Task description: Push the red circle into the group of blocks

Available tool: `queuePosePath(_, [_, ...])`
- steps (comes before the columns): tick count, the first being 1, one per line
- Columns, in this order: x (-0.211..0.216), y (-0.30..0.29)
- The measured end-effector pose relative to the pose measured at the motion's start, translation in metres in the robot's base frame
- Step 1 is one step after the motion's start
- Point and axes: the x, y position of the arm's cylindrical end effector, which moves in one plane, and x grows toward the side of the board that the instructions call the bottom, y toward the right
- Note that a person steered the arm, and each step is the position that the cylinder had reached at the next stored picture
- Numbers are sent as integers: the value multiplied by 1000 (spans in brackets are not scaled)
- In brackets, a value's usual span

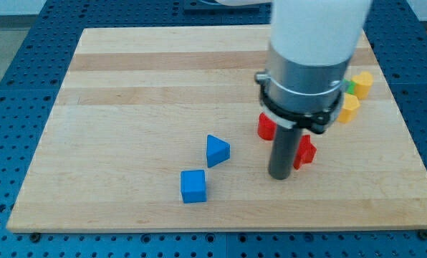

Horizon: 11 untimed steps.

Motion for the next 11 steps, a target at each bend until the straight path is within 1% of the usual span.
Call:
queuePosePath(2, [-71,52])
queuePosePath(3, [-87,56])
queuePosePath(4, [-65,42])
queuePosePath(5, [-13,20])
queuePosePath(6, [-18,-36])
queuePosePath(7, [-45,-56])
queuePosePath(8, [-76,-59])
queuePosePath(9, [-81,-27])
queuePosePath(10, [-80,-38])
queuePosePath(11, [-54,-50])
